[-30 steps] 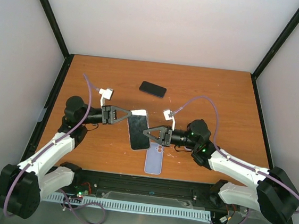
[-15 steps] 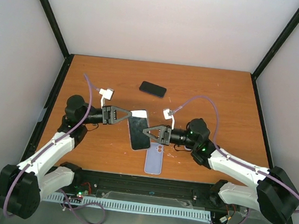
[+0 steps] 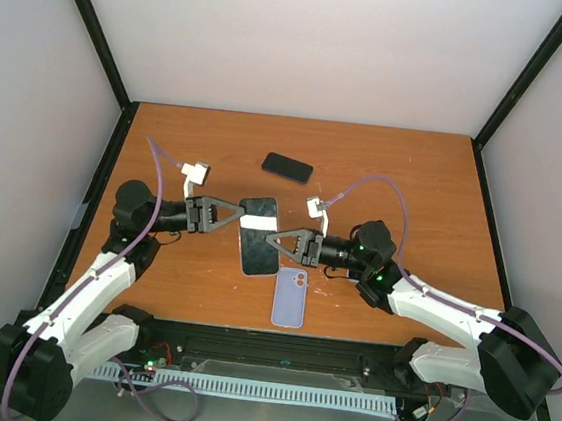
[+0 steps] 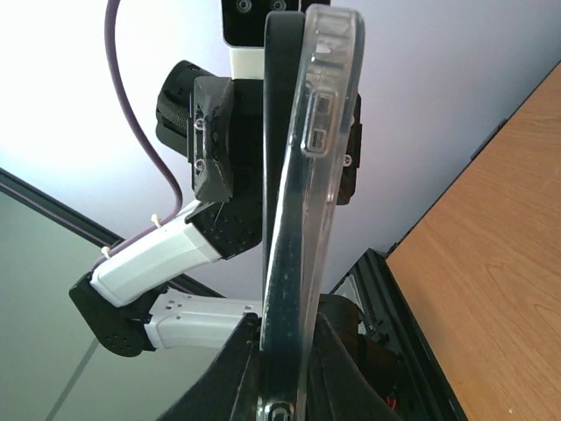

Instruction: Put the phone into the phone case

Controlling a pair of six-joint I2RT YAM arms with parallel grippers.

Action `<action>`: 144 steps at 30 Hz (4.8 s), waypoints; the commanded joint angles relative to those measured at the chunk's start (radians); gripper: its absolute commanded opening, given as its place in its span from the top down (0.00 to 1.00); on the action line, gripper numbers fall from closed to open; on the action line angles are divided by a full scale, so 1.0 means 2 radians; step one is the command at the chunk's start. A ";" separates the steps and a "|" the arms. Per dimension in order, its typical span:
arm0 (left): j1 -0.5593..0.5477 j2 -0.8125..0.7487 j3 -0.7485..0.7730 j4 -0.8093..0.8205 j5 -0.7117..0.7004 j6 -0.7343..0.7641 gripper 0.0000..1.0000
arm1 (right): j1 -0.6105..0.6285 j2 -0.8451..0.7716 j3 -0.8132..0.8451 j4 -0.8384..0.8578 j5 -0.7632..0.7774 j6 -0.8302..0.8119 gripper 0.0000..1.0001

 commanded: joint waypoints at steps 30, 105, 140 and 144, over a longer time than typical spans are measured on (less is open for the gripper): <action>-0.002 0.013 0.056 -0.086 0.014 0.063 1.00 | 0.007 -0.029 0.018 -0.041 0.047 -0.017 0.69; -0.002 0.078 0.080 -0.169 -0.017 0.126 0.56 | 0.013 -0.072 -0.022 -0.096 0.143 -0.010 0.97; -0.005 0.096 0.102 -0.397 -0.174 0.340 0.00 | -0.266 0.135 0.098 -0.375 0.065 -0.230 0.97; -0.004 0.095 0.104 -0.401 -0.181 0.344 0.01 | -0.271 0.167 0.107 -0.372 0.046 -0.232 0.96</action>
